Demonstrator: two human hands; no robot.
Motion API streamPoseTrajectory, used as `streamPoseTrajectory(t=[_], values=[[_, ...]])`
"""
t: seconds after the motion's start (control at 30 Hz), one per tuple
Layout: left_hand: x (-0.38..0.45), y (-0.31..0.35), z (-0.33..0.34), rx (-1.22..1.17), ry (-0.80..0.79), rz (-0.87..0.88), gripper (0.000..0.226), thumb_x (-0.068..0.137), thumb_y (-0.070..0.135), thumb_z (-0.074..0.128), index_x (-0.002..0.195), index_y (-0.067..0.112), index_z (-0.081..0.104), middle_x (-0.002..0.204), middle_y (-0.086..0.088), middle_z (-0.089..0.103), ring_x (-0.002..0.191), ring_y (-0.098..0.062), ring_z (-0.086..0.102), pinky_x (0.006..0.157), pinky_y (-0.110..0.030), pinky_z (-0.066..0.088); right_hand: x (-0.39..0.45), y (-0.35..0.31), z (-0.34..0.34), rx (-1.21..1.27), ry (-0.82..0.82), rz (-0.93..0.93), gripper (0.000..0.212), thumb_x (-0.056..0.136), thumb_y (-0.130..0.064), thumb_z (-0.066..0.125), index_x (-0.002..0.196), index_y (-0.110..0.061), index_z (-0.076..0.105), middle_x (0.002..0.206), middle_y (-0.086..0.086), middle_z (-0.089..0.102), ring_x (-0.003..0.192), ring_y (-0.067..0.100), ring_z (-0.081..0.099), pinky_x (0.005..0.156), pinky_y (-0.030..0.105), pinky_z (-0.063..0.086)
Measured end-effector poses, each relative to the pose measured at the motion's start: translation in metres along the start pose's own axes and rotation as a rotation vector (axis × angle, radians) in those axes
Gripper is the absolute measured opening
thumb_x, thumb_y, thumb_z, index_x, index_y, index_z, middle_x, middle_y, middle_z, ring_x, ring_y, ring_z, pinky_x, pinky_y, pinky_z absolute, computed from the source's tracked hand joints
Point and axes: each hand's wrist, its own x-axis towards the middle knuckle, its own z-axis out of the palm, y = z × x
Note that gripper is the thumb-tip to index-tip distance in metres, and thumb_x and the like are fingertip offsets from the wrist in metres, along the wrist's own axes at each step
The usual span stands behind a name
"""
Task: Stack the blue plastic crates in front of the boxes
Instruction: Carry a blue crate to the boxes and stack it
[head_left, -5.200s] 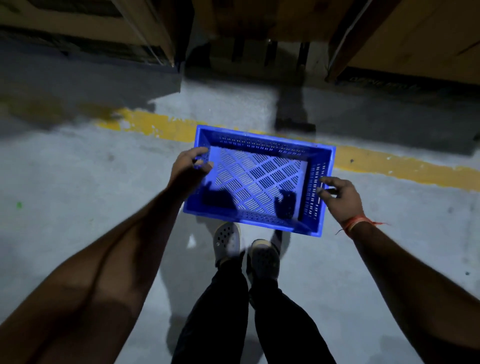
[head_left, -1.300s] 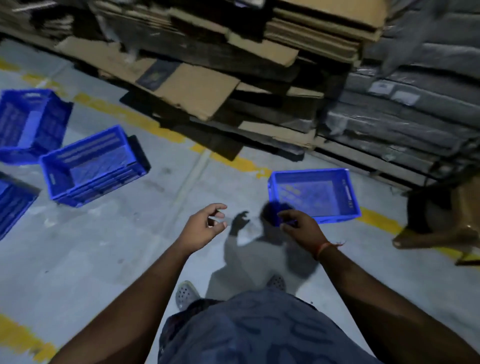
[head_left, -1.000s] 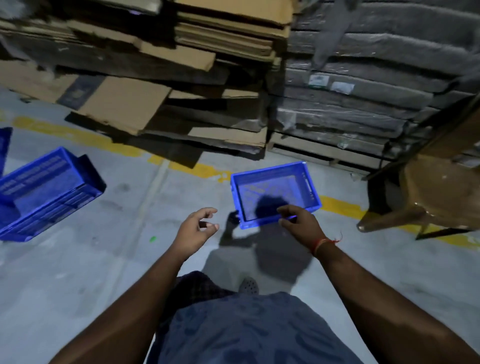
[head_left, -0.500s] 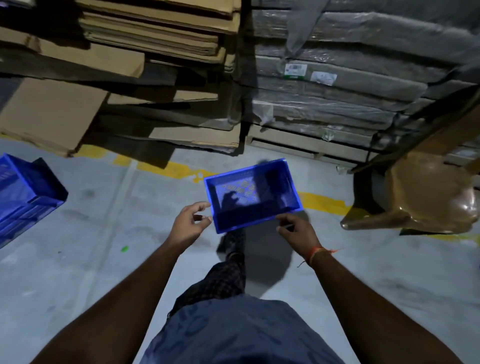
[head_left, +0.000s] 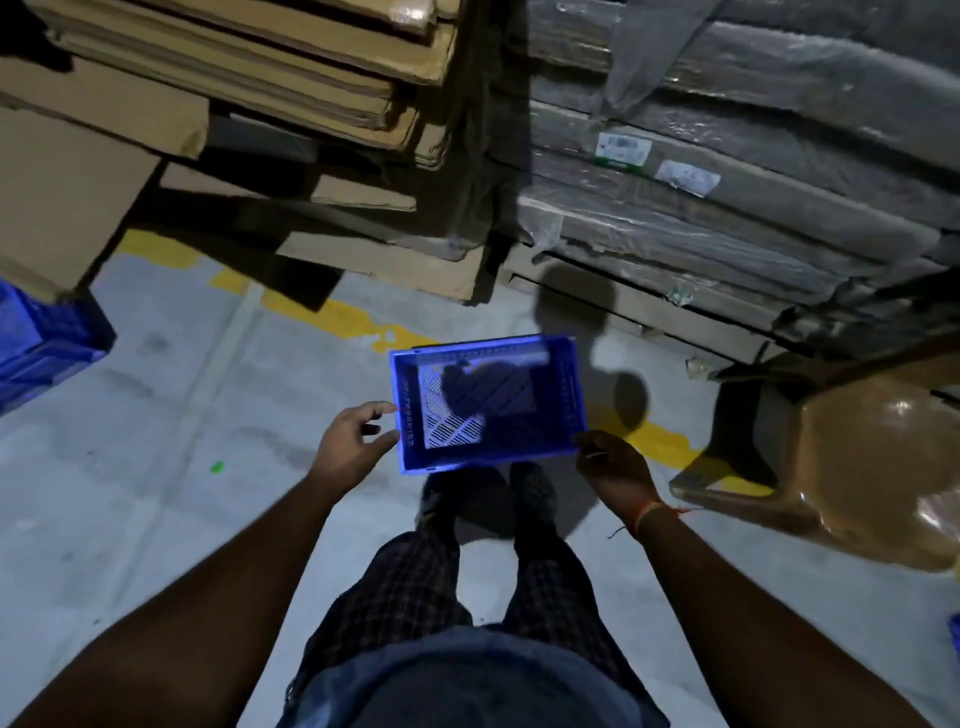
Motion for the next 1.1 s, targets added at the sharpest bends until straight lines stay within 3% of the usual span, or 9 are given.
streamPoseTrajectory(t=[0.13, 0.33, 0.43, 0.53, 0.67, 0.83, 0.93, 1.03, 1.1], values=[[0.018, -0.02, 0.023, 0.052, 0.095, -0.067, 0.036, 0.086, 0.02, 0.077, 0.12, 0.025, 0.069, 0.129, -0.005, 0.062, 0.105, -0.019, 0.063, 0.091, -0.026, 0.047, 0.054, 0.021, -0.001, -0.069, -0.107, -0.062, 0.034, 0.084, -0.003, 0.065, 0.116, -0.014, 0.07, 0.116, 0.011, 0.069, 0.107, 0.027, 0.064, 0.091, 0.034, 0.048], [0.06, -0.079, 0.083, 0.168, 0.097, -0.117, 0.055, 0.075, 0.047, 0.067, 0.128, 0.036, 0.063, 0.125, 0.0, 0.06, 0.113, -0.015, 0.056, 0.097, -0.033, 0.049, 0.149, 0.072, 0.024, -0.15, -0.181, -0.062, 0.04, 0.079, -0.004, 0.07, 0.118, -0.01, 0.07, 0.11, 0.012, 0.068, 0.098, 0.025, 0.066, 0.082, 0.02, 0.043], [0.093, -0.11, 0.116, 0.214, 0.111, -0.152, 0.05, 0.078, 0.037, 0.073, 0.127, 0.031, 0.066, 0.126, -0.002, 0.06, 0.119, -0.019, 0.052, 0.099, -0.036, 0.046, 0.198, 0.109, 0.045, -0.164, -0.174, -0.063, 0.042, 0.075, -0.023, 0.07, 0.116, -0.015, 0.07, 0.106, 0.013, 0.068, 0.094, 0.03, 0.067, 0.086, 0.042, 0.054], [0.14, -0.156, 0.143, 0.167, 0.143, -0.182, 0.048, 0.074, 0.033, 0.081, 0.12, 0.035, 0.069, 0.126, -0.003, 0.062, 0.118, -0.019, 0.057, 0.101, -0.039, 0.049, 0.255, 0.16, 0.071, -0.199, -0.123, -0.086, 0.037, 0.077, -0.016, 0.075, 0.114, -0.012, 0.071, 0.106, 0.016, 0.068, 0.093, 0.034, 0.066, 0.084, 0.051, 0.054], [0.205, -0.219, 0.172, 0.238, 0.171, -0.179, 0.061, 0.063, 0.061, 0.067, 0.119, 0.038, 0.069, 0.122, -0.016, 0.063, 0.12, -0.036, 0.058, 0.098, -0.047, 0.051, 0.31, 0.197, 0.095, -0.253, -0.026, -0.056, 0.039, 0.076, -0.011, 0.078, 0.115, -0.013, 0.072, 0.11, 0.019, 0.066, 0.101, 0.036, 0.063, 0.09, 0.044, 0.051], [0.253, -0.236, 0.198, 0.261, 0.232, -0.307, 0.065, 0.06, 0.052, 0.066, 0.121, 0.031, 0.07, 0.142, -0.027, 0.045, 0.139, -0.038, 0.039, 0.114, -0.043, 0.038, 0.365, 0.234, 0.117, -0.244, 0.008, 0.012, 0.036, 0.08, -0.012, 0.075, 0.115, -0.011, 0.068, 0.121, 0.01, 0.054, 0.092, 0.025, 0.061, 0.08, 0.012, 0.044], [0.282, -0.294, 0.204, 0.22, 0.248, -0.293, 0.045, 0.062, 0.054, 0.071, 0.106, 0.054, 0.066, 0.121, -0.013, 0.063, 0.118, -0.033, 0.059, 0.105, -0.042, 0.049, 0.387, 0.252, 0.132, -0.161, -0.073, -0.015, 0.033, 0.08, -0.015, 0.076, 0.112, -0.019, 0.071, 0.112, 0.011, 0.065, 0.096, 0.03, 0.066, 0.082, 0.037, 0.054], [0.282, -0.28, 0.2, 0.164, 0.289, -0.31, 0.028, 0.075, 0.026, 0.079, 0.097, 0.042, 0.071, 0.079, -0.007, 0.069, 0.071, -0.025, 0.064, 0.066, -0.029, 0.052, 0.408, 0.281, 0.144, -0.091, -0.156, -0.012, 0.031, 0.08, -0.013, 0.077, 0.09, -0.042, 0.075, 0.106, 0.01, 0.072, 0.096, 0.032, 0.068, 0.087, 0.054, 0.055], [0.274, -0.264, 0.193, 0.099, 0.266, -0.326, 0.023, 0.082, 0.017, 0.077, 0.097, 0.034, 0.074, 0.079, -0.007, 0.073, 0.062, -0.021, 0.061, 0.061, -0.029, 0.047, 0.414, 0.301, 0.145, -0.053, -0.182, -0.026, 0.025, 0.075, -0.031, 0.08, 0.084, -0.052, 0.072, 0.101, 0.008, 0.073, 0.091, 0.034, 0.07, 0.083, 0.055, 0.056]])
